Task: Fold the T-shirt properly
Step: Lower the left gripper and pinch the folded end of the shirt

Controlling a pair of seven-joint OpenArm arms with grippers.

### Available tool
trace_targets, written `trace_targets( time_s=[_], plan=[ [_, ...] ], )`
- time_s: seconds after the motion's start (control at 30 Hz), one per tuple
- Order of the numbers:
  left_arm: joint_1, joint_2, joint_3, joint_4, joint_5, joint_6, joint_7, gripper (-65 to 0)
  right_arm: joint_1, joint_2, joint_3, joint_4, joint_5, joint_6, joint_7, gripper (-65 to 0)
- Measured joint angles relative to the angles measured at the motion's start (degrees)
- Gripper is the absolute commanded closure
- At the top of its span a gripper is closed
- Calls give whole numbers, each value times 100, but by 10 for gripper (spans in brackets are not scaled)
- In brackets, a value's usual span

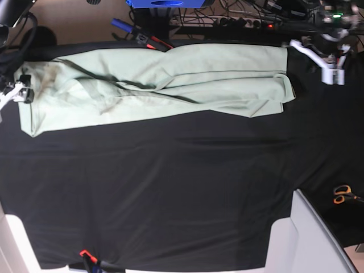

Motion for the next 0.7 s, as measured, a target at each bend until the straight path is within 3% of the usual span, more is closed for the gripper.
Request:
trace_targets(
  time_s=[0.1,0.27,0.43,0.57,0.63,0.7],
  plan=[
    [35,-195,-498,-334,-975,-802,22,-311,-33,0,-4,0,2,0,7,-501],
    [-190,-227,-595,-555,-1036,-1462,20,-643,-101,0,-4,-2,4,2,7,-501],
    [-608,-184,-584,-1381,-1069,-2452,11,-650,-214,-31,-4,-2,2,2,9,-501],
    [-1309,-186,-590,-2625,-1060,-2393,31,-637,-271,-63,0,-2,-2,0,0,-501],
    [-1436,-175,-588,-2900,-1084,-2391,15,-532,-271,-81,-2,-2,9,2,7,-501],
    [-1471,-170,-573,-3045,-1071,-2385,24,-469,-315,-79,-4,0,4,0,26,-501]
  ],
)
